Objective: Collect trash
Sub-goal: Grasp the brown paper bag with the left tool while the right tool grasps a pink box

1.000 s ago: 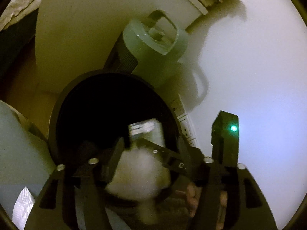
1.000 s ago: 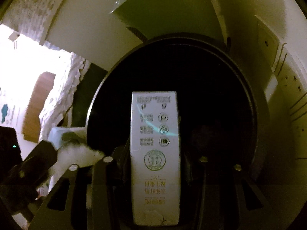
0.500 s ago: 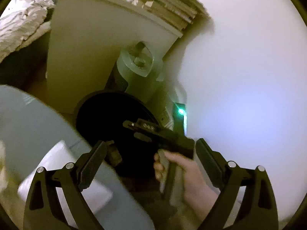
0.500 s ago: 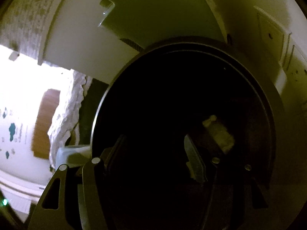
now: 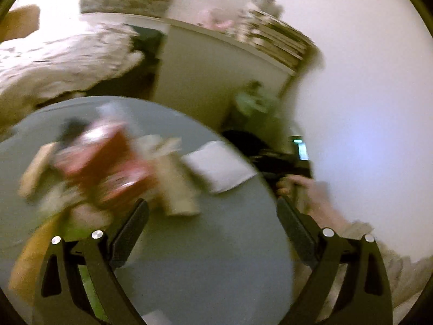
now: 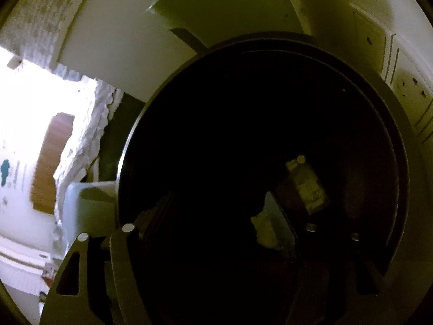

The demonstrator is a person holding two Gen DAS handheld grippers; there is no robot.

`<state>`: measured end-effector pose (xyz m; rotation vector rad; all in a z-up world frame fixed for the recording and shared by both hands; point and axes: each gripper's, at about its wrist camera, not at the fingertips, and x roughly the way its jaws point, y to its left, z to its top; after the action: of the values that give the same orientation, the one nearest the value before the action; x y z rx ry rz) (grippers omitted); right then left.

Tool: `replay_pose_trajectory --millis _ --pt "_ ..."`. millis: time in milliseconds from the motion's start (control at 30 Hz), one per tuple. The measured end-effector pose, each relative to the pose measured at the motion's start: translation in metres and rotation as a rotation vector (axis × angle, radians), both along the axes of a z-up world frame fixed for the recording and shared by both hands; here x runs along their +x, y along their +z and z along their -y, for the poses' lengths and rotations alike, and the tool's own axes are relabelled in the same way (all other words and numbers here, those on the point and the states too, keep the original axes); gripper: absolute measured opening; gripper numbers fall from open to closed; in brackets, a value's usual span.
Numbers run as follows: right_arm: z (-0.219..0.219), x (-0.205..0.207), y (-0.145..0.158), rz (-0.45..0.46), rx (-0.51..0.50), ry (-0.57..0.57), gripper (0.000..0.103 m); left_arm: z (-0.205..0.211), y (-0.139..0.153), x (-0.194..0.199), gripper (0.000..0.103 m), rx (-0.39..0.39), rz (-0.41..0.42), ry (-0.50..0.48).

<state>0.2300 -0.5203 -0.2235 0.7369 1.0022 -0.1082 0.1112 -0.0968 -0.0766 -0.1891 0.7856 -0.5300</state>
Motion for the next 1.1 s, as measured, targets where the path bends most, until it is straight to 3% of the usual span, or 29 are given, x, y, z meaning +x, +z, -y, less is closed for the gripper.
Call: replay_pose_trajectory --millis 167,267,367,467,600,700,833,1100 --pt "-0.027 -0.027 0.047 0.105 -0.234 -0.007 0.078 -0.071 -0.005 -0.018 0.094 0.08 0.018 0.136" --pt "-0.057 -0.049 0.076 0.21 -0.293 0.03 0.081 -0.104 -0.015 -0.02 0.094 0.143 0.007 0.188" --pt "-0.102 -0.064 0.103 0.301 -0.291 0.168 0.084 -0.12 -0.027 -0.015 0.093 0.182 -0.016 0.183" --pt "-0.161 -0.071 0.131 0.373 -0.322 0.353 0.095 -0.126 -0.037 -0.012 0.093 0.204 -0.023 0.159" --pt "-0.253 -0.061 0.158 0.406 -0.384 0.639 0.098 -0.132 -0.049 -0.014 0.081 0.232 -0.024 0.114" --pt "-0.313 -0.051 0.165 0.405 -0.466 0.786 0.098 -0.132 -0.055 -0.008 0.074 0.249 -0.038 0.105" --pt "-0.38 -0.044 0.16 0.383 -0.592 0.936 0.098 -0.136 -0.057 -0.006 0.074 0.237 -0.034 0.103" --pt "-0.458 -0.03 0.124 0.309 -0.834 1.08 0.098 -0.126 -0.059 -0.006 0.069 0.283 -0.035 0.067"
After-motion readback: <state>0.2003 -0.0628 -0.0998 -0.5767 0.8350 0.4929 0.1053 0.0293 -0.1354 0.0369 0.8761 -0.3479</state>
